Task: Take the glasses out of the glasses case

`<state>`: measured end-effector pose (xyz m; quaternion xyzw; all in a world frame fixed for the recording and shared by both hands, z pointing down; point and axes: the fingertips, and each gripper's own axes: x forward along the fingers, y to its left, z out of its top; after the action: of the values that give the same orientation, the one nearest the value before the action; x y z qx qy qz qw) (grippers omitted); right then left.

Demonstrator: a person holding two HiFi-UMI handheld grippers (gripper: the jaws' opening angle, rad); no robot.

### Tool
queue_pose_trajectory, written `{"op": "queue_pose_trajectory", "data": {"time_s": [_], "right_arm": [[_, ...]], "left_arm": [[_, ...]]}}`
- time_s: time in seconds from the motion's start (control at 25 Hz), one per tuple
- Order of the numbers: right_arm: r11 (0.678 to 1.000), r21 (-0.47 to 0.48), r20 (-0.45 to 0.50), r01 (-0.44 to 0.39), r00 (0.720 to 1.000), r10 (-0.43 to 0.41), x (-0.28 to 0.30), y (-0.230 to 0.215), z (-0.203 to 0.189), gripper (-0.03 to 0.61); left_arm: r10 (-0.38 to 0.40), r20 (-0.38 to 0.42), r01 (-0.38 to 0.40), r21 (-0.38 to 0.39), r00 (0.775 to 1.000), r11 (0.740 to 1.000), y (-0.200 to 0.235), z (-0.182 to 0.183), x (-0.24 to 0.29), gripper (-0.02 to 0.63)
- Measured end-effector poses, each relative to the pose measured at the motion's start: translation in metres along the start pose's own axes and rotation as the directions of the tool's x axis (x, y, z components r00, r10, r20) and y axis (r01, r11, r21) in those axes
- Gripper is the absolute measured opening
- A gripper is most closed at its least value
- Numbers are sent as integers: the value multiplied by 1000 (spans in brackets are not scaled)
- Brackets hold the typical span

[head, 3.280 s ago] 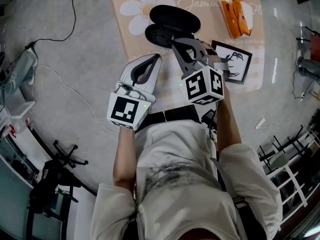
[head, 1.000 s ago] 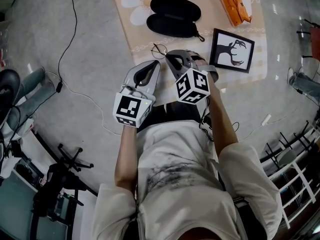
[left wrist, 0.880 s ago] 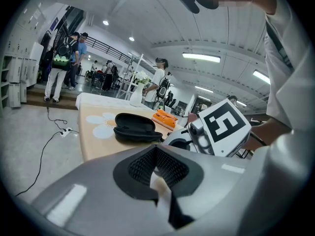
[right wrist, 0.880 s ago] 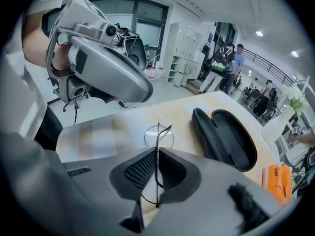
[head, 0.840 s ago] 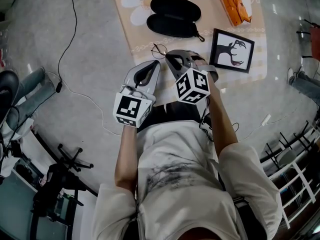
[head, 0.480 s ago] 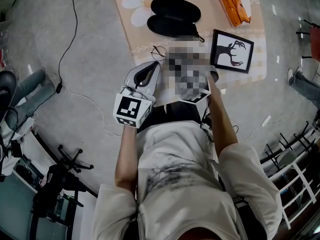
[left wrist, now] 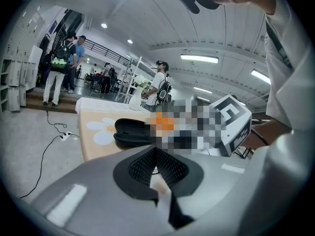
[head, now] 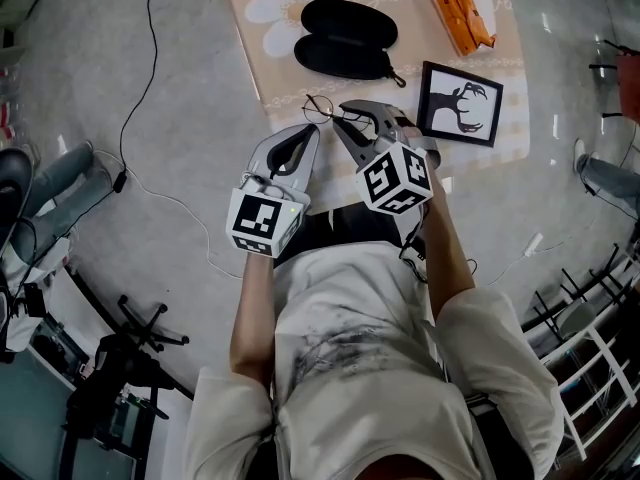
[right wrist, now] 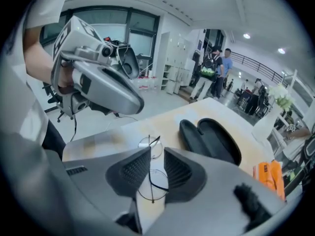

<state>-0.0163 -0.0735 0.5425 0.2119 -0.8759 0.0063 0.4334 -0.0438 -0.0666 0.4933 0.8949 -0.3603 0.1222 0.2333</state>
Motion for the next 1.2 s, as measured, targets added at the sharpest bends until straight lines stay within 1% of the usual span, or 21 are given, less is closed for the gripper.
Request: {"op": "queue_pose_trajectory", "data": {"time_s": [0.12, 0.2, 0.32, 0.52, 0.64, 0.76, 0.96, 1.2], "right_arm": [[998, 32, 61, 48, 997, -50, -22, -10, 13, 42], [996, 47, 86, 81, 993, -85, -37, -18, 19, 22], [989, 85, 125, 125, 983, -135, -61, -28, 27, 18], [967, 199, 215, 162, 955, -204, -103, -36, 40, 17], [952, 257, 271, 166, 933, -235, -124, -35, 45, 17], [940, 304, 309, 157, 917, -253, -139, -31, 46, 17], [911, 389, 333, 136, 902, -276, -150, -23, 41, 17], [904, 411, 343, 116, 899, -272, -155, -15, 40, 15]], "left_arm": [[-7, 12, 7, 18, 1000, 1000, -3, 10, -4, 6], [-17, 27, 16, 40, 999, 999, -6, 18, -7, 6], [-21, 47, 18, 64, 999, 998, -7, 33, -12, 6], [-28, 85, 20, 99, 996, 995, -13, 59, -27, 6], [-34, 108, 21, 114, 994, 993, -18, 71, -38, 6], [-43, 124, 28, 120, 991, 992, -22, 75, -45, 6], [-59, 122, 44, 120, 991, 992, -28, 70, -50, 6], [-66, 108, 53, 120, 992, 991, -35, 65, -53, 6]]}}
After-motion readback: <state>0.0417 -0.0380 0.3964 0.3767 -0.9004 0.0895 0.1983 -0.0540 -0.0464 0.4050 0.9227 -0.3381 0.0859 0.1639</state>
